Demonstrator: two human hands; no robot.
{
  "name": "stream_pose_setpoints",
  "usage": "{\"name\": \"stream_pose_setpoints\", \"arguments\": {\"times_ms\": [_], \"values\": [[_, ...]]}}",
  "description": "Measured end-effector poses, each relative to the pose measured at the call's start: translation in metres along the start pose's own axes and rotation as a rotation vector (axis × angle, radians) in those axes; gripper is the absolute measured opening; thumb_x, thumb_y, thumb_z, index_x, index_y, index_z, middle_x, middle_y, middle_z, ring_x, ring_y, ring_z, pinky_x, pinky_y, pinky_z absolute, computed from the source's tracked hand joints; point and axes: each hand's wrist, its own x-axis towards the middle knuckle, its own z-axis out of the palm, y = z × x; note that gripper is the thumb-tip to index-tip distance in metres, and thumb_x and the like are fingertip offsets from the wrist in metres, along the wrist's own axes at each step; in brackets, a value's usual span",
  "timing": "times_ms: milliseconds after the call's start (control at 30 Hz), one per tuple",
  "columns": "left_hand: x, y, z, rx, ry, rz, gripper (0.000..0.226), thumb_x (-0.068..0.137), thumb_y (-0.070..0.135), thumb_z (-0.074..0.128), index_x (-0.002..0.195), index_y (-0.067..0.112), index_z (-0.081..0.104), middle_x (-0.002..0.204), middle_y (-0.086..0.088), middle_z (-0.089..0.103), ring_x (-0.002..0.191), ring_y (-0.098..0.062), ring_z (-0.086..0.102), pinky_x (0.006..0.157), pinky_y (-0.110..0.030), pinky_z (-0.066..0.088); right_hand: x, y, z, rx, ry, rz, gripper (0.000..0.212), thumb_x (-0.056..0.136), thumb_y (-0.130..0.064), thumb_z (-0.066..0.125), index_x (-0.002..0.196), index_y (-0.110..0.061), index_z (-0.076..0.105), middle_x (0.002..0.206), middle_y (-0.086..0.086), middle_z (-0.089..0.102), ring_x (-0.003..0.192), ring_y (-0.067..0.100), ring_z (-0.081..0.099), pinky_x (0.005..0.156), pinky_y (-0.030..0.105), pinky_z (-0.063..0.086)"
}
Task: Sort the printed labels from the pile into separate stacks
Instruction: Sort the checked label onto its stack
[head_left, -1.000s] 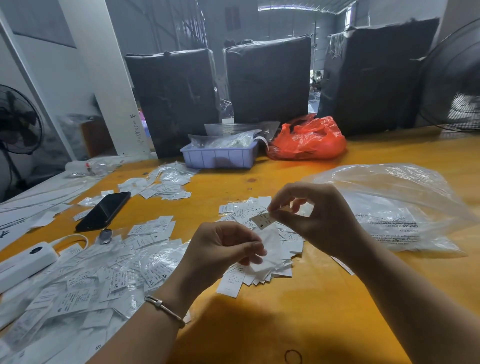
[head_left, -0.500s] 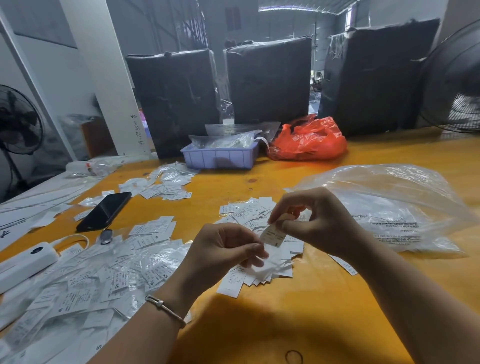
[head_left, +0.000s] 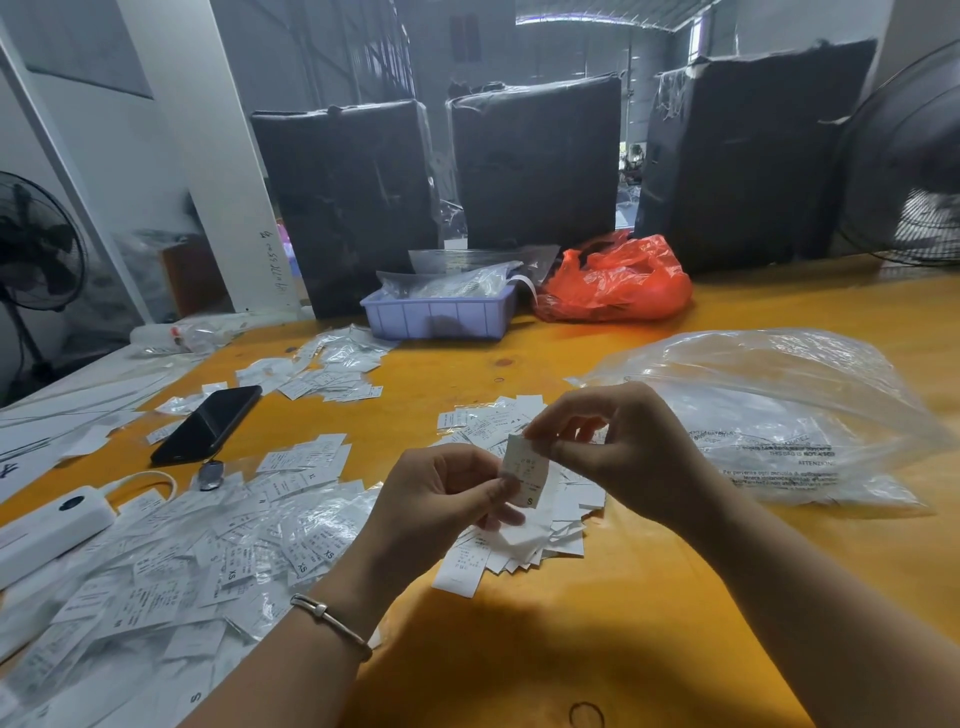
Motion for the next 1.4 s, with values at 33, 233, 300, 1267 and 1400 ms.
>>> {"name": "stream_pose_setpoints", "arguments": {"times_ms": [33, 233, 300, 1267, 1400], "values": [[0.0, 0.0, 0.0, -0.008, 0.002, -0.004, 0.005, 0.085, 0.006, 0.069, 0.088, 0.003, 0.072, 0.083, -0.01, 0.077, 0.072, -0.026, 0.075, 0.06, -0.025, 0.056, -0.001, 0.0, 0.001, 0.008, -0.002, 0.003, 0.015, 0.076, 0.002, 0.074, 0.082, -0.012, 0.078, 0.074, -0.003, 0.073, 0.064, 0.009, 0.061, 0.058, 0.015, 0.046], [-0.001, 0.003, 0.0, -0.026, 0.006, -0.025, 0.025, 0.076, 0.022, 0.071, 0.089, 0.0, 0.072, 0.085, -0.008, 0.077, 0.073, -0.024, 0.075, 0.059, -0.023, 0.056, -0.001, 0.0, -0.002, -0.003, 0.002, 0.023, 0.015, 0.075, -0.001, 0.076, 0.085, -0.011, 0.078, 0.076, 0.0, 0.073, 0.065, 0.01, 0.061, 0.059, 0.018, 0.047], [-0.001, 0.001, 0.0, 0.007, 0.019, -0.026, 0.016, 0.079, 0.019, 0.072, 0.087, 0.005, 0.073, 0.084, -0.005, 0.077, 0.077, -0.02, 0.075, 0.061, -0.024, 0.057, -0.001, -0.001, 0.0, -0.015, -0.066, 0.021, 0.015, 0.075, -0.001, 0.077, 0.086, -0.011, 0.078, 0.077, 0.001, 0.074, 0.067, 0.011, 0.062, 0.061, 0.021, 0.049], [0.005, -0.015, -0.054, 0.752, 0.438, -0.318, 0.02, 0.074, 0.008, 0.049, 0.055, 0.014, 0.049, 0.054, -0.002, 0.049, 0.054, -0.019, 0.038, 0.053, -0.027, 0.028, 0.0, 0.064, -0.029, -0.955, 0.141, 0.699, 0.03, 0.082, -0.007, 0.055, 0.108, -0.017, 0.065, 0.112, 0.006, 0.06, 0.111, 0.028, 0.048, 0.086, 0.037, 0.032], [0.005, -0.023, -0.056, 0.948, 0.424, -0.429, 0.02, 0.072, 0.005, 0.05, 0.056, 0.016, 0.048, 0.058, 0.0, 0.048, 0.054, -0.02, 0.036, 0.052, -0.025, 0.026, -0.003, 0.077, -0.032, -1.041, 0.007, 0.825, 0.024, 0.089, -0.016, 0.052, 0.112, -0.015, 0.059, 0.117, 0.008, 0.053, 0.115, 0.029, 0.044, 0.091, 0.039, 0.032]]}}
